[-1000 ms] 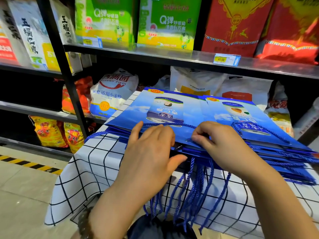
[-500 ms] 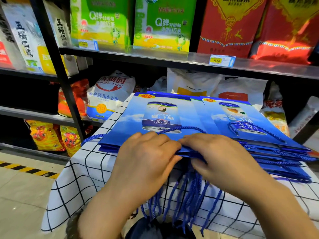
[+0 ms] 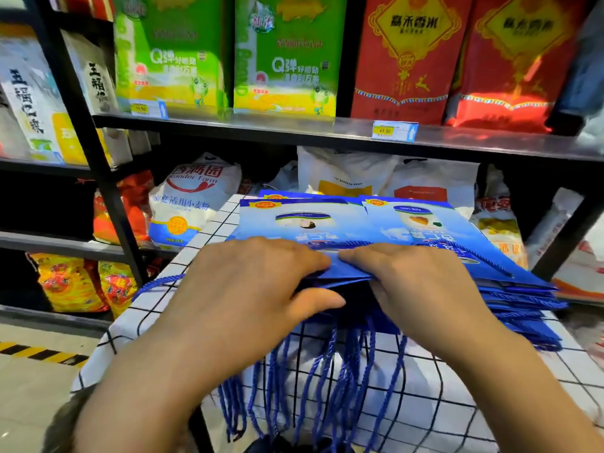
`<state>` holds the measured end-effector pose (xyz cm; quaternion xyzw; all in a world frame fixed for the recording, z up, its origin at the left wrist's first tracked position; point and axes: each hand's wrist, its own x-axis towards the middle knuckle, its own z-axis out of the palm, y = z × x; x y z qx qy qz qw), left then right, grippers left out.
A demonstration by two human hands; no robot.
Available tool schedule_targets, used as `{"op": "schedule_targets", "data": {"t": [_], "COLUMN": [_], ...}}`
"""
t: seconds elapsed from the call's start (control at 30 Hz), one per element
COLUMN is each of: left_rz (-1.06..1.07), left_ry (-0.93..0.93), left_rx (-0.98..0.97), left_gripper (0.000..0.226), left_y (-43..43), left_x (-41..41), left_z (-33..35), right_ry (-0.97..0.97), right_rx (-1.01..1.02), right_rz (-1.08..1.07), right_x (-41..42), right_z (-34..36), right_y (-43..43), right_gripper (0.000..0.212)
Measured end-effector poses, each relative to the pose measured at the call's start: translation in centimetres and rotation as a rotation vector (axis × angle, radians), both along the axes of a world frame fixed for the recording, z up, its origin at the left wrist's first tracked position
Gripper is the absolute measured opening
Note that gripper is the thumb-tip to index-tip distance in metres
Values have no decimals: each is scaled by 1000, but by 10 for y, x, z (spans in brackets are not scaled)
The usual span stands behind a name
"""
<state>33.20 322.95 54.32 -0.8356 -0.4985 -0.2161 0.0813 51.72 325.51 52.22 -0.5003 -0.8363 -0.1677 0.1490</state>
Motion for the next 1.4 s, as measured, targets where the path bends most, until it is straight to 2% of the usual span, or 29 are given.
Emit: {"op": "schedule_targets", "data": {"t": [0.07, 0.1, 0.13, 0.17, 0.27, 0.3, 0.37, 0.47, 0.53, 0.63, 0.73, 0.8, 0.9, 0.97, 1.0, 1.1, 1.2, 1.27, 1.4], "left_rz": [11, 47, 121, 163, 60, 26, -43, -171, -211, -193, -156, -173, -162, -111, -90, -142, -221, -199, -174], "left_ry": [-244, -380, -439, -479, -856, -903, -937, -993, -855, -563, -323, -101, 191, 383, 442, 323, 305, 380, 430], "left_rx": [-258, -297, -261, -307, -638, -643, -533, -428, -426, -471, -506, -508, -444, -364, -323, -371, -559, -597, -645], "left_gripper": [64, 68, 66, 55, 15, 19, 38, 42, 37, 30, 29, 27, 27, 28, 29, 32, 47, 58, 70], "left_y": [8, 16, 28, 39, 71, 81, 101, 125, 143, 173, 191, 199, 206, 204, 201, 176, 143, 132, 133], "left_x": [-9, -16, -22, -24, -3, 6, 30, 75, 107, 147, 167, 171, 168, 168, 171, 189, 203, 204, 197], "left_z": [9, 10, 10, 10, 1, 2, 9, 30, 33, 8, -28, -49, -68, -70, -66, -49, -50, -58, -64], "right_ry": [76, 110, 126, 134, 108, 77, 27, 7, -24, -103, -91, -34, -24, -27, -19, 180, 329, 320, 82], "right_rx": [58, 105, 169, 244, 421, 449, 494, 494, 426, 217, 102, -19, -158, -287, -388, -576, -514, -511, -785], "right_rz": [33, 43, 47, 52, 62, 58, 41, -23, -125, -287, -267, -227, -235, -276, -292, -322, -332, -364, -427], "right_x": [17, 26, 33, 39, 53, 59, 73, 106, 131, 161, 179, 183, 178, 172, 170, 168, 173, 175, 162], "right_z": [-6, -8, -10, -11, -7, -5, 2, 15, 18, -3, -35, -53, -57, -56, -54, -40, -26, -23, -59], "right_y": [3, 3, 2, 1, 3, 6, 11, 14, 16, 28, 45, 53, 57, 59, 58, 67, 94, 120, 162], "right_gripper": [45, 45, 48, 50, 47, 46, 45, 49, 49, 70, 73, 69, 40, 93, 96, 55, 38, 41, 58]}}
